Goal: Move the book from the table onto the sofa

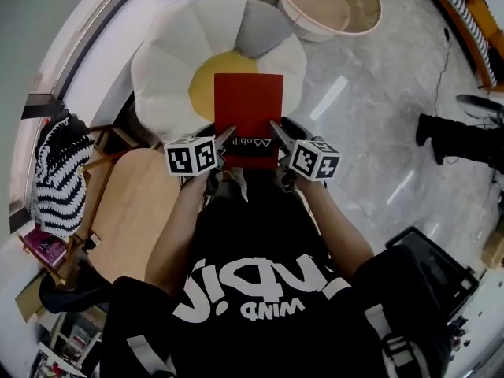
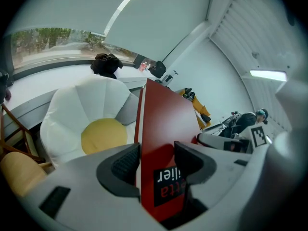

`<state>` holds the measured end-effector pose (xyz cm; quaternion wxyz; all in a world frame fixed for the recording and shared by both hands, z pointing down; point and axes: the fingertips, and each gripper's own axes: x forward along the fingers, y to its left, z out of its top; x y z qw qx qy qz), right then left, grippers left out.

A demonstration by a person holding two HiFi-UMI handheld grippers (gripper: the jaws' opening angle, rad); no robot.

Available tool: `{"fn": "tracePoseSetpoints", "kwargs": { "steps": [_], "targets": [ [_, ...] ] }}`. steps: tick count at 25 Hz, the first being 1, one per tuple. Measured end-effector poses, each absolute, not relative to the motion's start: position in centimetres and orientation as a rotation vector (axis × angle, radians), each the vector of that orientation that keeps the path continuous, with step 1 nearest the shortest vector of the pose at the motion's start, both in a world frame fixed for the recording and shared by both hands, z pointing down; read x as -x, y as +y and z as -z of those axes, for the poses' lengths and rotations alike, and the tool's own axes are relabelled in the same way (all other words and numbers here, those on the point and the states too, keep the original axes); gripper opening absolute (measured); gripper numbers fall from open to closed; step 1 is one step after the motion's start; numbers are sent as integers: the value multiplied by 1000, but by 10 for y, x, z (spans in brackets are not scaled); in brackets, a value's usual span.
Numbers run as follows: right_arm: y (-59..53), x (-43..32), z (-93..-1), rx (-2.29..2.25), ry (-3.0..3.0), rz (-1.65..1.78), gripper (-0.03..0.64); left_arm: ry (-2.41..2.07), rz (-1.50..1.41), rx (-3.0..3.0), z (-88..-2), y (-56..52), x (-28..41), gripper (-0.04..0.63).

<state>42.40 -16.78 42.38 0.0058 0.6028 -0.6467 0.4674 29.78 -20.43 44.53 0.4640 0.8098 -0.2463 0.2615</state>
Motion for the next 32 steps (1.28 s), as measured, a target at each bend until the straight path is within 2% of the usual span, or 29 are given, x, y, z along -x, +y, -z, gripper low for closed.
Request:
{"fn": "tracePoseSetpoints", "kwargs": {
  "steps": [13,32],
  "targets": [
    [-212,-466,-435,-1717,-2097,-1463,158,-732,-580,-1908,-458,-230,-334,235],
    [-259,-436,-471,-1716,-2078,-1494,158,-736,-587,-1851,-493,-272,-303,235]
  ]
}}
